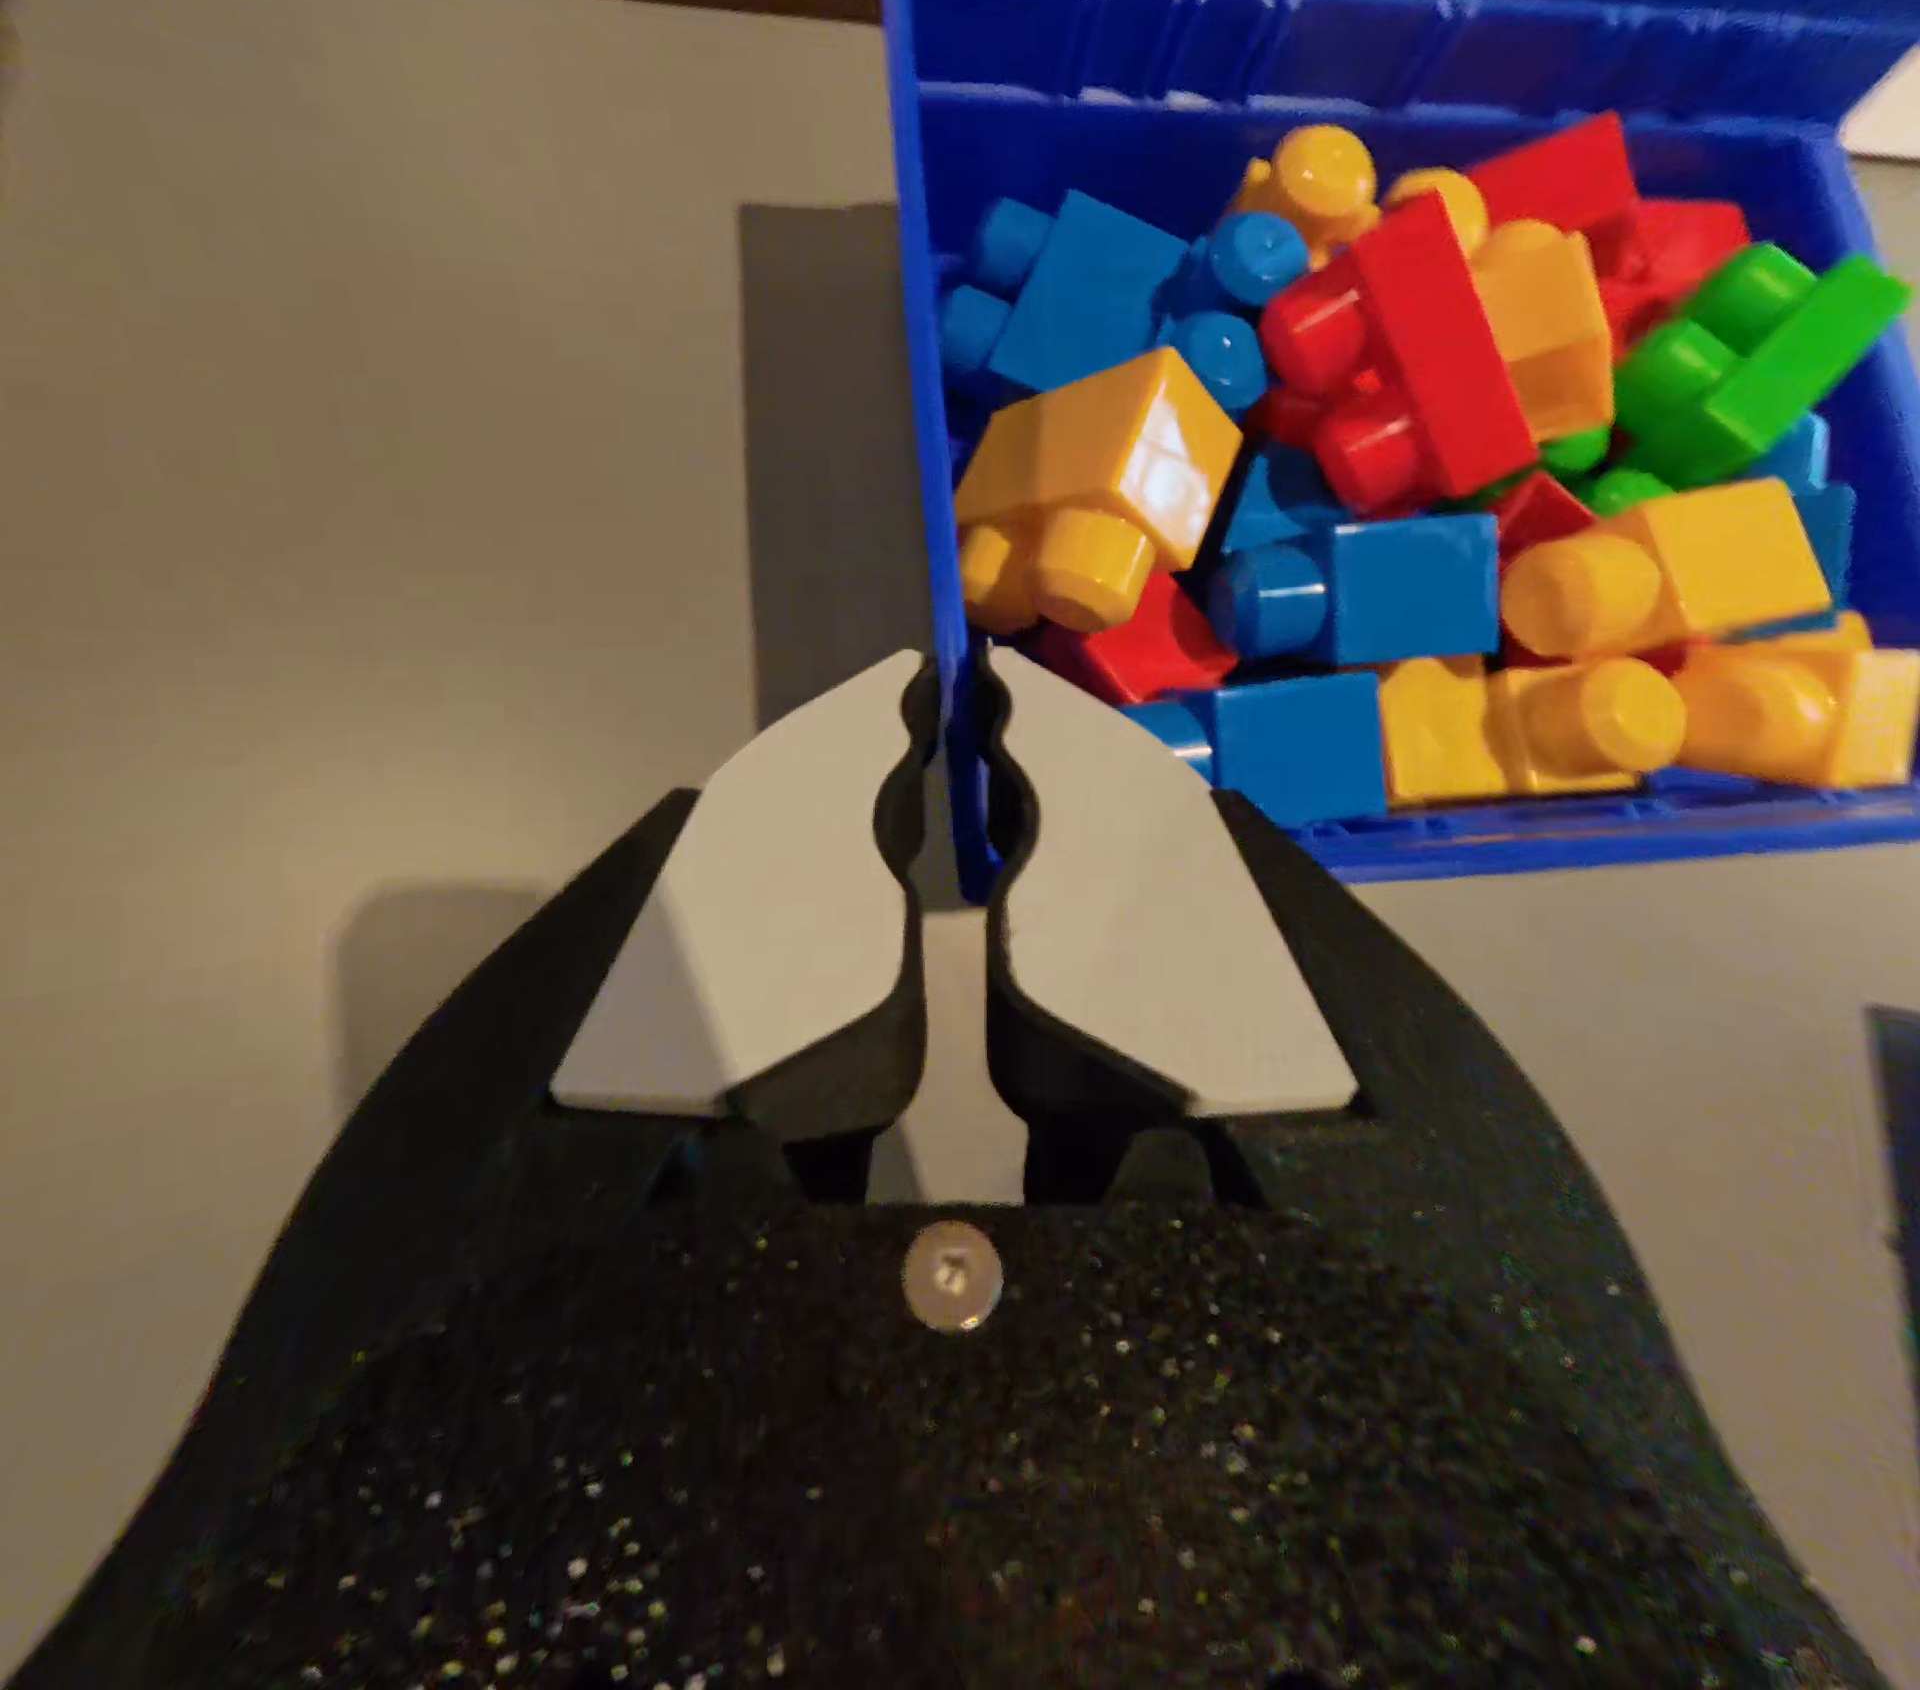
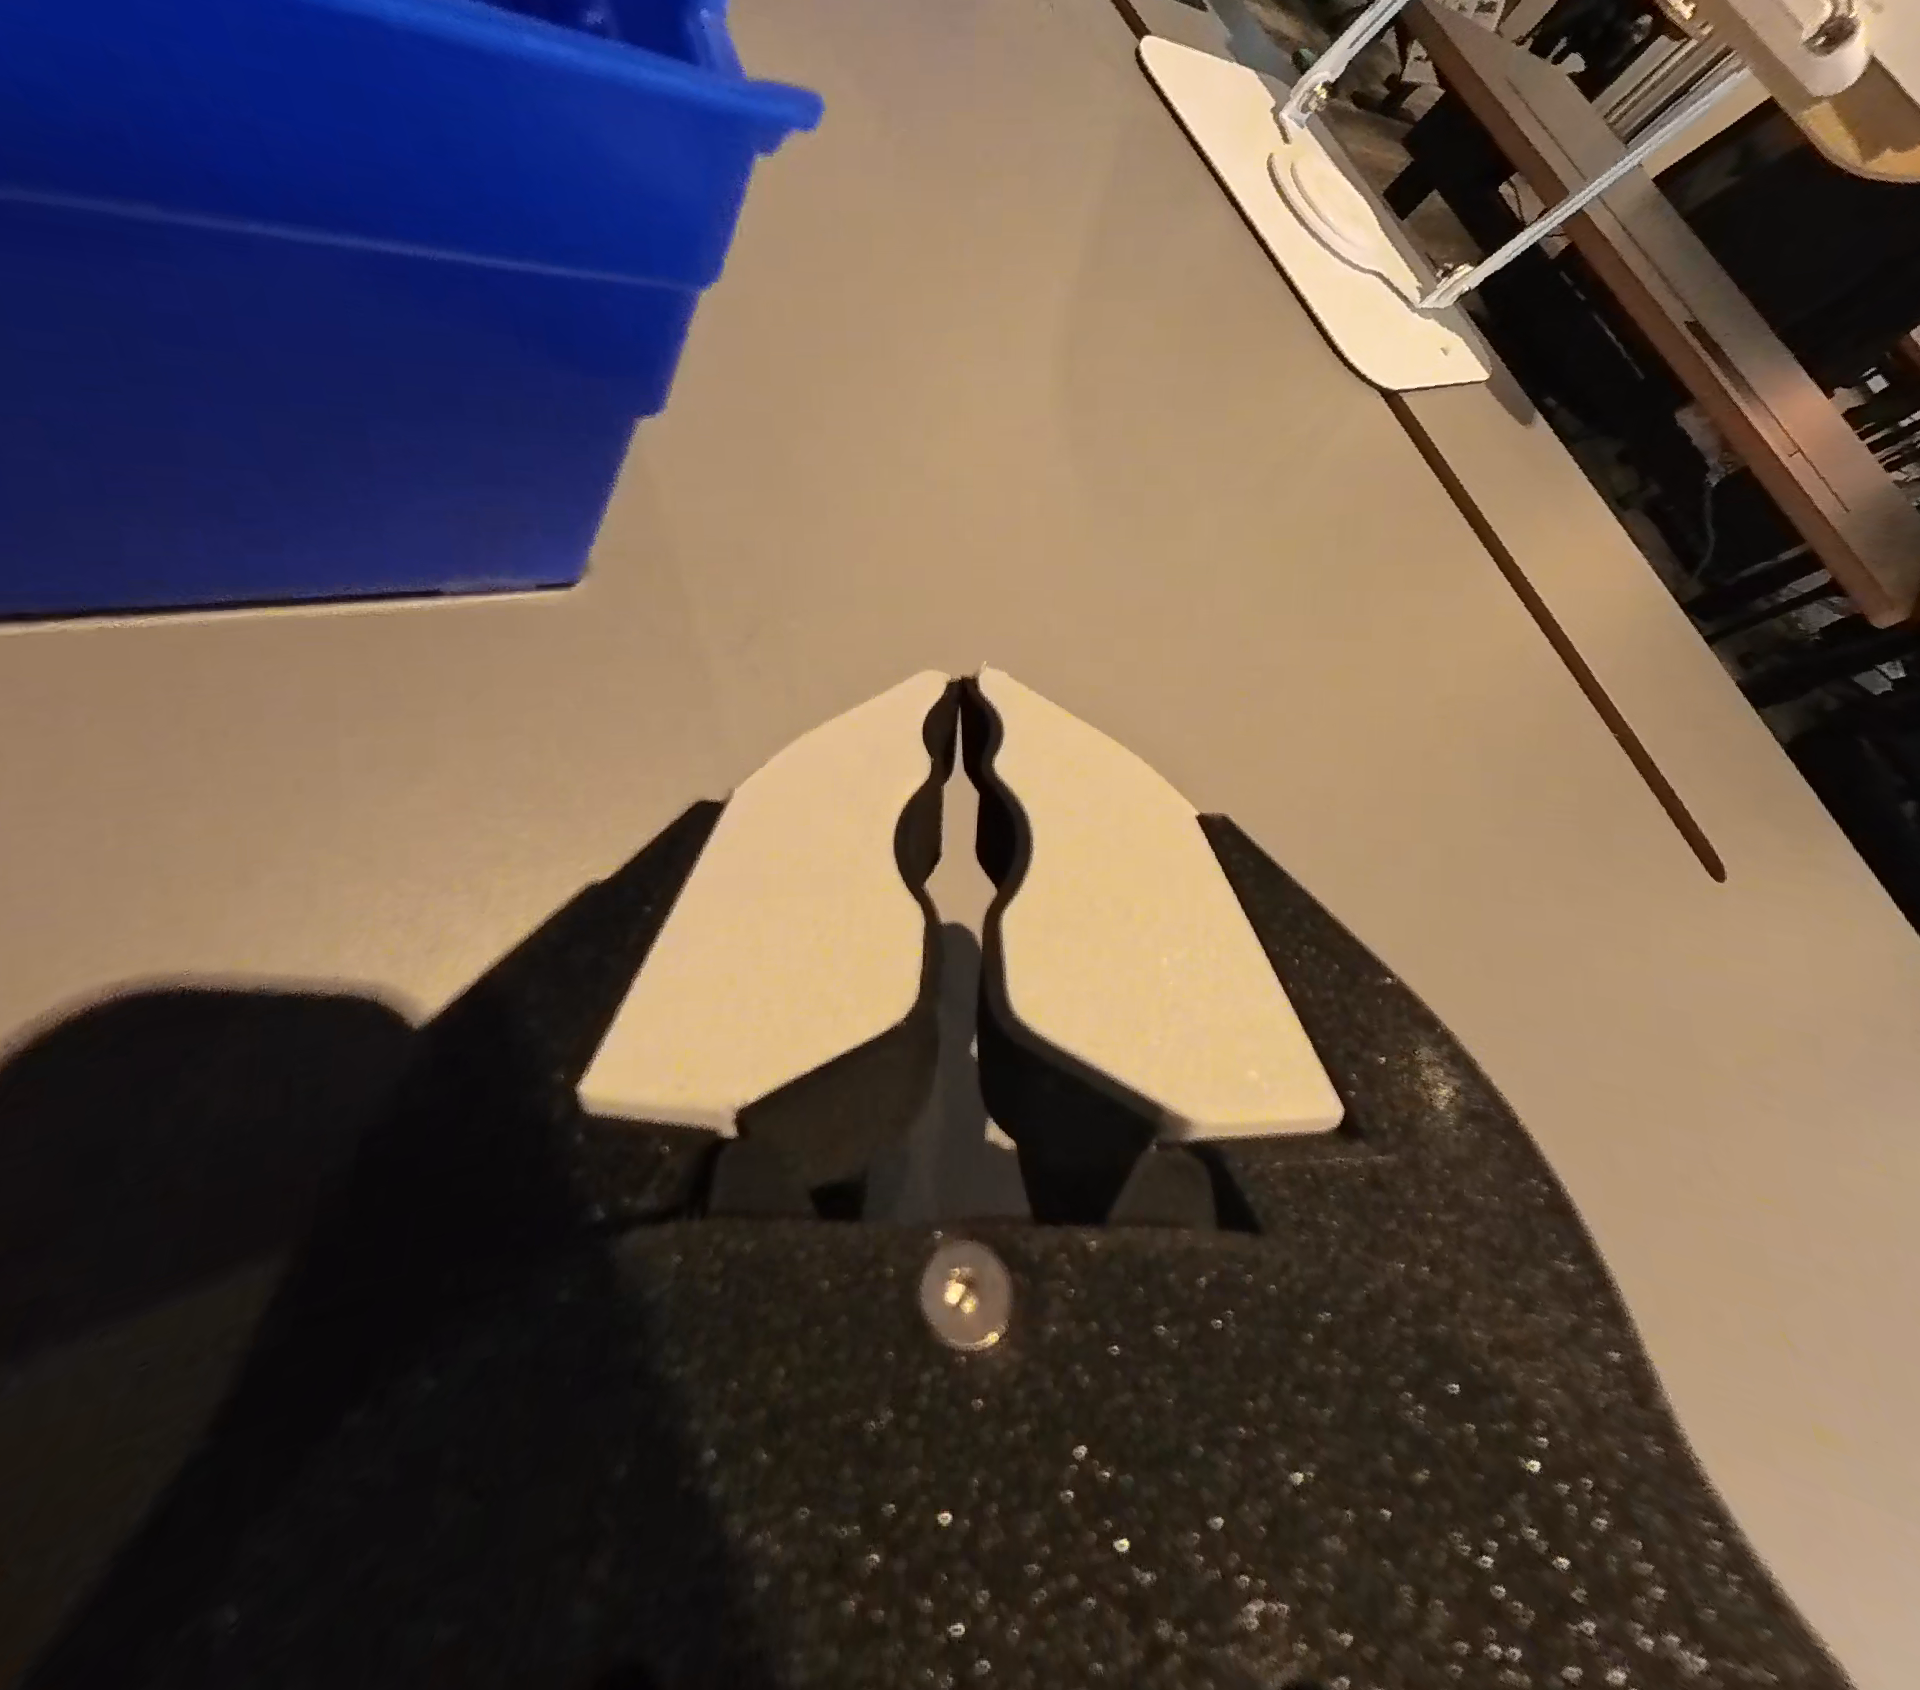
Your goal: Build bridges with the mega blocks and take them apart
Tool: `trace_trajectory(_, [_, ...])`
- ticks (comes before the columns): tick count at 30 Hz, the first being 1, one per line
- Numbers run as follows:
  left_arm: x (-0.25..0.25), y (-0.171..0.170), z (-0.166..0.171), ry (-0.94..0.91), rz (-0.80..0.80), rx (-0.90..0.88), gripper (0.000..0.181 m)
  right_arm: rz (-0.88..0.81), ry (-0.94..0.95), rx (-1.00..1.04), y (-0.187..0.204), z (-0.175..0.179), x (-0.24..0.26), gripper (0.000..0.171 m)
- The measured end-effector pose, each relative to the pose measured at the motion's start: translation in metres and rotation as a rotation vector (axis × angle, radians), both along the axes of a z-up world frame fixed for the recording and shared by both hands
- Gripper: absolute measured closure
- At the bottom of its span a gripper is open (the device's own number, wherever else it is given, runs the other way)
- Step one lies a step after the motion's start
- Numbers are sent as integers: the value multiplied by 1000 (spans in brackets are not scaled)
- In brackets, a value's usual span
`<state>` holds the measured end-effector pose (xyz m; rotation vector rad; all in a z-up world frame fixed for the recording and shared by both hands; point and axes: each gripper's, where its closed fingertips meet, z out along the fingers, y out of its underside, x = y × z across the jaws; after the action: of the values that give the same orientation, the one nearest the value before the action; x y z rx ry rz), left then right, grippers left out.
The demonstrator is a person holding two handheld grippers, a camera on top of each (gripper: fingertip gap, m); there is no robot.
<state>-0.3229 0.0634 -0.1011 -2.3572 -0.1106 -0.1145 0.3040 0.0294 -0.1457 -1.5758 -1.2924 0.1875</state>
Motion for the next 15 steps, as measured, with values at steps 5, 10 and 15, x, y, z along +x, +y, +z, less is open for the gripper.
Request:
trace_trajectory(5, [-11, -19, 50, 122, 106, 233, 153, -1, -24, 1, 1, -3, -1, 171])
trace_trajectory(10, [154, -27, 76, 151, -447, 292, 144, -13, -39, 0, 2, -5, -1, 171])
trace_trajectory(15, [244, -28, 38, 443, -738, 140, 137, -21, -52, 21, 1, -5, 0, 171])
